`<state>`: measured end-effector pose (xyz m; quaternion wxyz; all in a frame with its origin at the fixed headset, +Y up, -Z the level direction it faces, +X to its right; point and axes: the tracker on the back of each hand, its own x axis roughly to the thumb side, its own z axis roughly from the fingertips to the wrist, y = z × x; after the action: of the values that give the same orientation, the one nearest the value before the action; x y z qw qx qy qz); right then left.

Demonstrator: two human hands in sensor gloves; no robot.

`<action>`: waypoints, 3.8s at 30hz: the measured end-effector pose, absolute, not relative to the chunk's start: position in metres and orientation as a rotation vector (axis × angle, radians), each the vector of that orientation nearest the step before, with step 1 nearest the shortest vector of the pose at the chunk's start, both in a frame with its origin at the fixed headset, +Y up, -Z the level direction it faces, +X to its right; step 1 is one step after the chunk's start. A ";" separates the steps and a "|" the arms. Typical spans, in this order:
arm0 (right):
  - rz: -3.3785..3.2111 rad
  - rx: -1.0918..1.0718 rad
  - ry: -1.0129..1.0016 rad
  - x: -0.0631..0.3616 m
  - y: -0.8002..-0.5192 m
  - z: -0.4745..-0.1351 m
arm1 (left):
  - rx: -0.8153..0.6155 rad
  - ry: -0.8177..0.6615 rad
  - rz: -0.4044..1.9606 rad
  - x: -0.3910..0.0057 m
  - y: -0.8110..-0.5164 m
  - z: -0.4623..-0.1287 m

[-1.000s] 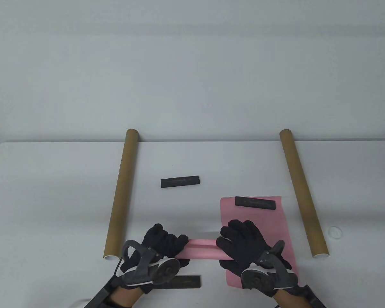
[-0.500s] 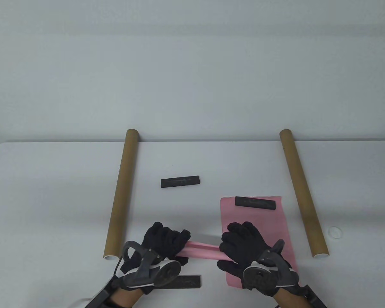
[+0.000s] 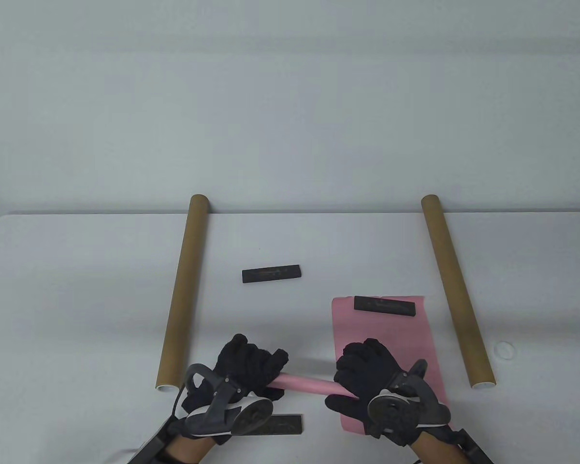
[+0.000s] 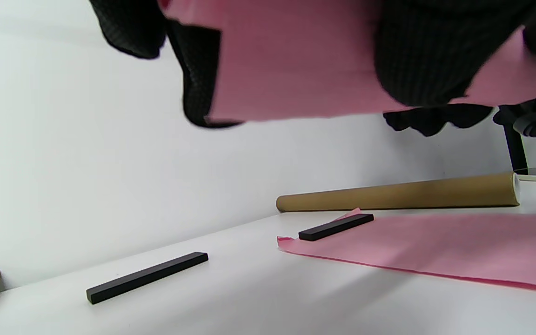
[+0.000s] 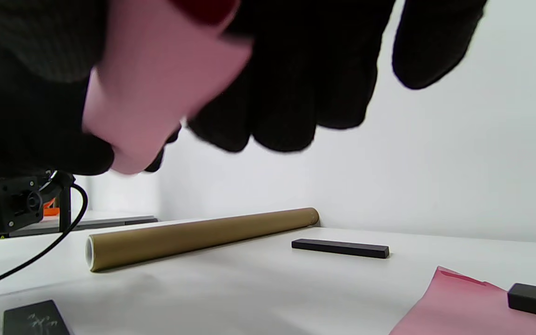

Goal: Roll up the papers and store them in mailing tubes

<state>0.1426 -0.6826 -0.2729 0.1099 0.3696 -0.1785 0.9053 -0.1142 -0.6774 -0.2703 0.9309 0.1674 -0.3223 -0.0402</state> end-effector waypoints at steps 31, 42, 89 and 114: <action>2.754 1.108 -0.659 0.136 -0.677 -0.265 | 0.270 -0.637 -0.033 -0.117 -0.681 -0.275; 2.724 1.087 -0.527 0.140 -0.681 -0.272 | 0.329 -0.692 -0.100 -0.108 -0.677 -0.266; 2.204 0.726 -0.397 0.171 -0.672 -0.286 | 0.170 -0.543 0.012 -0.136 -0.684 -0.289; 2.495 0.880 -0.562 0.161 -0.667 -0.276 | -0.084 0.101 -0.149 -0.198 -0.673 -0.379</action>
<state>0.1610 -0.6666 -0.2760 0.2168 0.3178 -0.2027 0.9005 -0.1980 -0.6727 -0.3793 0.9951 -0.0422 0.0507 -0.0742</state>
